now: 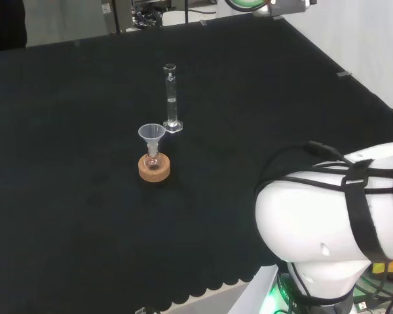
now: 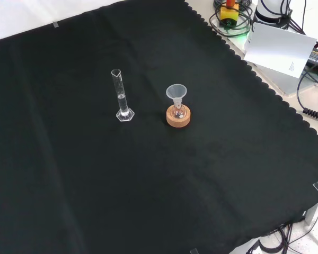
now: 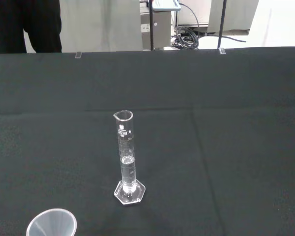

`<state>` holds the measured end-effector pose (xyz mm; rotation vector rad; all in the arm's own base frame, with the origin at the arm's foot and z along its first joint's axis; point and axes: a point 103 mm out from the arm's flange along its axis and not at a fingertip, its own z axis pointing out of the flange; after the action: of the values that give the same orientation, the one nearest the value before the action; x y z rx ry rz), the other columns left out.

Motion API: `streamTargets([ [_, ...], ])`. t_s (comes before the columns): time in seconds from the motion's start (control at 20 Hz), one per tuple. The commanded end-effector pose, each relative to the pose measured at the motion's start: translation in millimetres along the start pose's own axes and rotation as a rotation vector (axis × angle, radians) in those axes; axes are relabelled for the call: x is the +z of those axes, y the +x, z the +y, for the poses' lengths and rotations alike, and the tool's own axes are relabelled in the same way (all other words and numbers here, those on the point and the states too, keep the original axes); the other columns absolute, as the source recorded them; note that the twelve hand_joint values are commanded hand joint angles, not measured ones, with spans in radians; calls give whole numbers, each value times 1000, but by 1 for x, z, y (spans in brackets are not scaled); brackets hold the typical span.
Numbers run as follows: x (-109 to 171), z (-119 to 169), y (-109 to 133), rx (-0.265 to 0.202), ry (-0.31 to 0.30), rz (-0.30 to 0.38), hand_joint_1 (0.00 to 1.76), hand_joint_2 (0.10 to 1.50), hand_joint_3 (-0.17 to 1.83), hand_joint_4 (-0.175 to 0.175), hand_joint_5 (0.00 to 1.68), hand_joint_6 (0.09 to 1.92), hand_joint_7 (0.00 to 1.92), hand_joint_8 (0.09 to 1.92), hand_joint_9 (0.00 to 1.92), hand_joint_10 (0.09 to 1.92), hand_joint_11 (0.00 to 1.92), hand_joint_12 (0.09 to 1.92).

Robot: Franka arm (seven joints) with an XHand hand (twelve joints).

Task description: Pick up the graduated cylinder.

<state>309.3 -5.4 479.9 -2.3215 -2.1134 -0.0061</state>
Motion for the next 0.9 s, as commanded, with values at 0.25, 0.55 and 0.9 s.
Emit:
streamTargets([
  [0.25,48,20,-17,68,49,56,0,1330,24,7,234,87,12,457,421,87,4,1366],
  [0.55,72,46,-38,84,48,98,0,1318,19,1,241,87,25,464,431,87,16,1369],
  [0.9,108,80,-59,61,40,136,73,1284,3,-12,275,87,69,489,469,87,33,1371],
])
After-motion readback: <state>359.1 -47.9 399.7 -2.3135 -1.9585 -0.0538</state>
